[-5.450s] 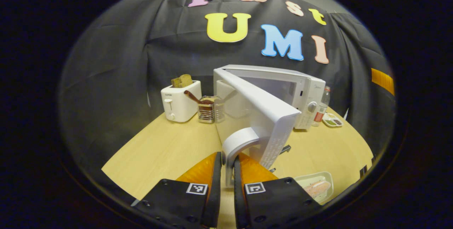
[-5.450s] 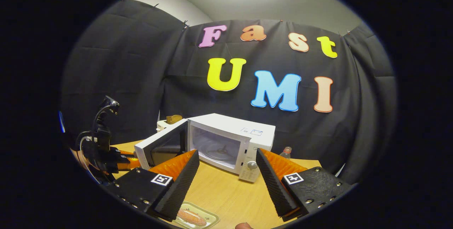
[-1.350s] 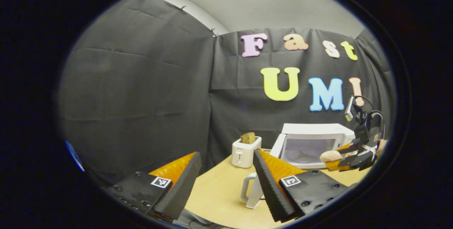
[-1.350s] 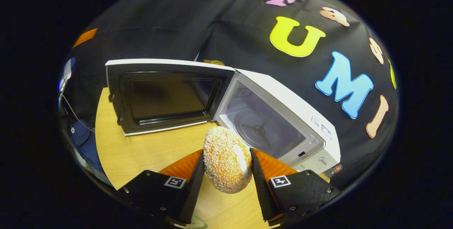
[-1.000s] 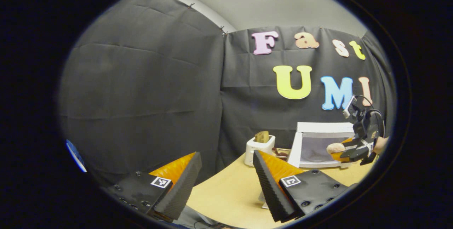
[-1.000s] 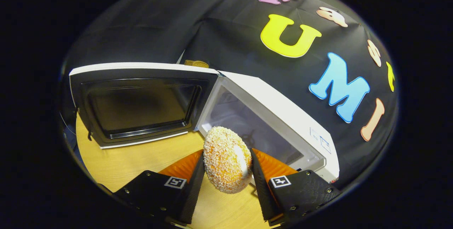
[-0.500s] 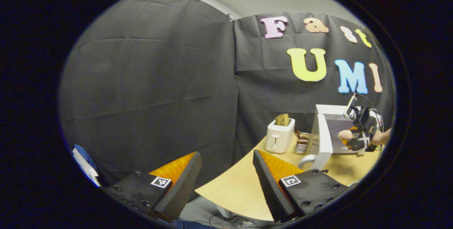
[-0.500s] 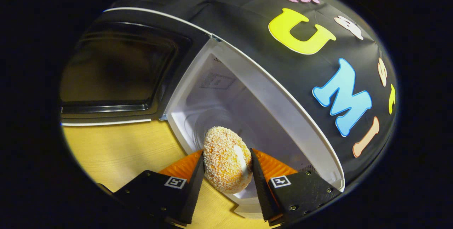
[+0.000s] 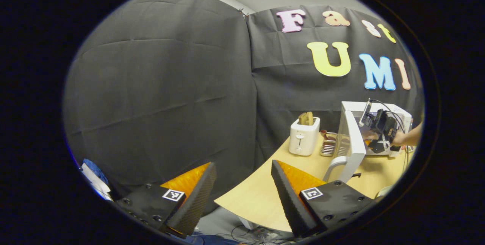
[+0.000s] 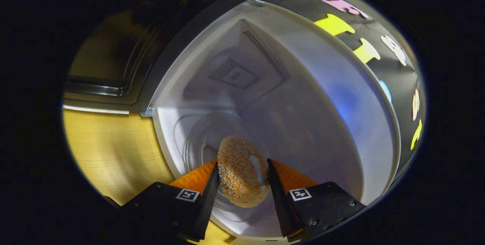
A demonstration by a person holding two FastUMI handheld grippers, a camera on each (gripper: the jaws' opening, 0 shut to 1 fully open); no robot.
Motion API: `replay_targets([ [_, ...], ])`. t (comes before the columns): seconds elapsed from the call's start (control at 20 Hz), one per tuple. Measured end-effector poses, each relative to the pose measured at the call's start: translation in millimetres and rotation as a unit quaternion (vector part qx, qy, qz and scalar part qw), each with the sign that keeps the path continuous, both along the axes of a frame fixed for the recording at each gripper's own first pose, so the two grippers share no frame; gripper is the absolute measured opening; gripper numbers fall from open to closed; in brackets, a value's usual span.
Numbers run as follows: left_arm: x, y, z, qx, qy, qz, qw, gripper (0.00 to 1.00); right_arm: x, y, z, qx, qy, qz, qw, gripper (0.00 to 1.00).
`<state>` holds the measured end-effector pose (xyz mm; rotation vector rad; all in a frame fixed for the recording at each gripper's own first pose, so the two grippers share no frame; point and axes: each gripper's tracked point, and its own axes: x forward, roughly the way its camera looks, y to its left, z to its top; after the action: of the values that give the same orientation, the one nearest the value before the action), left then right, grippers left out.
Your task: Open the microwave oven with the left hand, put the food in, and close the microwave oven.
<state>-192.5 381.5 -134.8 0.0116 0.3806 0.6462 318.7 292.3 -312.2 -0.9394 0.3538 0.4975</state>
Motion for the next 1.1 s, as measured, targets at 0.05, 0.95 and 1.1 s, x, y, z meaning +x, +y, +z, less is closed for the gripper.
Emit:
replay_targets([
  [0.05,2,0,-2,-0.002,0.001,0.000,1.000,0.96,1,2,-6,-0.002,0.005,0.001,1.000,0.71],
  [0.95,37,-31,0,-0.015,-0.028,-0.044,0.999,0.96,-54,-8,34,0.026,-0.001,0.018,1.000,0.97],
  [1.1,56,-32,-3,-0.015,-0.040,-0.066,0.997,0.96,-82,-14,64,0.069,-0.005,0.013,0.998,0.97],
])
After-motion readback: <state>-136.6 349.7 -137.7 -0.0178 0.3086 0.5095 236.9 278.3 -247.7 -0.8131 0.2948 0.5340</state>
